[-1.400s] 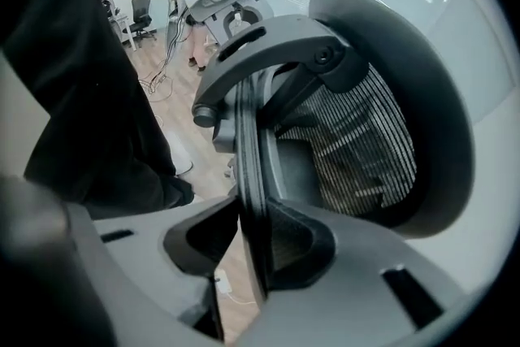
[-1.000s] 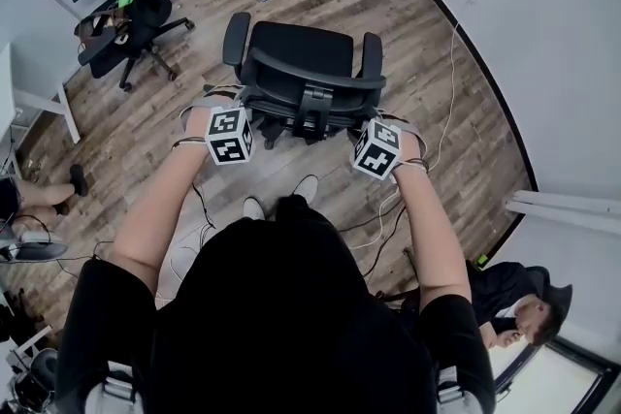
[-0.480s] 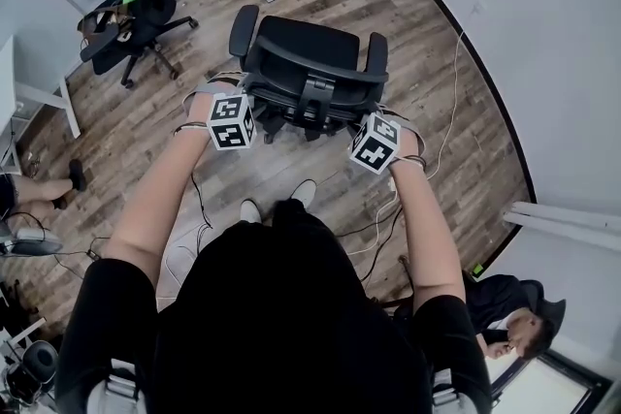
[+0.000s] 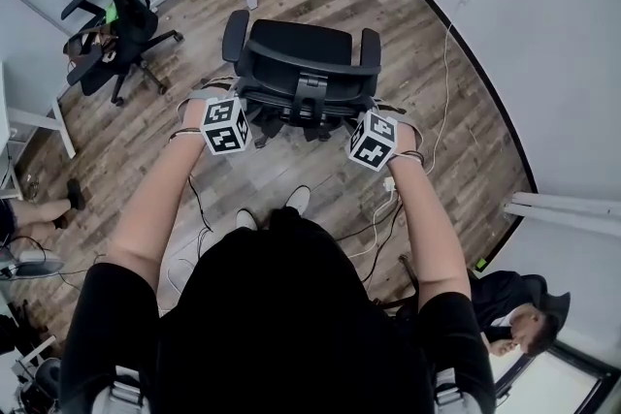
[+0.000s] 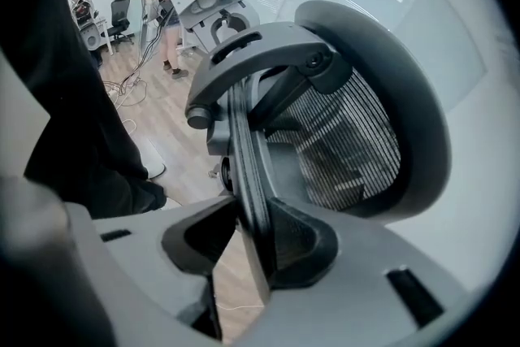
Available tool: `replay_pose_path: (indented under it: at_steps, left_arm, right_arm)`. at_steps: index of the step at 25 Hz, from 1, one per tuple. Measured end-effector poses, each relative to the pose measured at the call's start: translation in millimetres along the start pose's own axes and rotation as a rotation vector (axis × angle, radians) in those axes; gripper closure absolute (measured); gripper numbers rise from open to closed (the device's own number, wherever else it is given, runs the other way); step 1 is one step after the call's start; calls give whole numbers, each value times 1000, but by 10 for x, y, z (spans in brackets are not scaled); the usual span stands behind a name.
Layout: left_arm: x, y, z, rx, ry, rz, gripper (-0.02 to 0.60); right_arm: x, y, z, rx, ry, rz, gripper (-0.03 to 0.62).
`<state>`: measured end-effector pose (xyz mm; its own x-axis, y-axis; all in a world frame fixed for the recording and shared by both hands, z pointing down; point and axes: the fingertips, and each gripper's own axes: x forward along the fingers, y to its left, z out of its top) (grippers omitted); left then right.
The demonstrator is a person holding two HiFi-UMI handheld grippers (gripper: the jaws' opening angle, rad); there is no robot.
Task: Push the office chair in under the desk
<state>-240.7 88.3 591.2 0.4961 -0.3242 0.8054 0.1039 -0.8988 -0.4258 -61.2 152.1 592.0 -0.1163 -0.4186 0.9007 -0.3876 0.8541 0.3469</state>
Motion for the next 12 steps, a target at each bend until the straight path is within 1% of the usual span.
replay_pose_path:
  at_steps: [3,8,12]
  left_arm:
    - [84,75,121,-16,12,-5,418]
    - [265,188,322,-34,25,11,417]
    - [388,334,399,-59,46,2,417]
  right_arm:
    - [-4,-148,-120,-12,-11,-6,465]
    - [23,-361,-348,-25,-26,-30,462]
    - [60,-548,-435,-40,-38,-48,462]
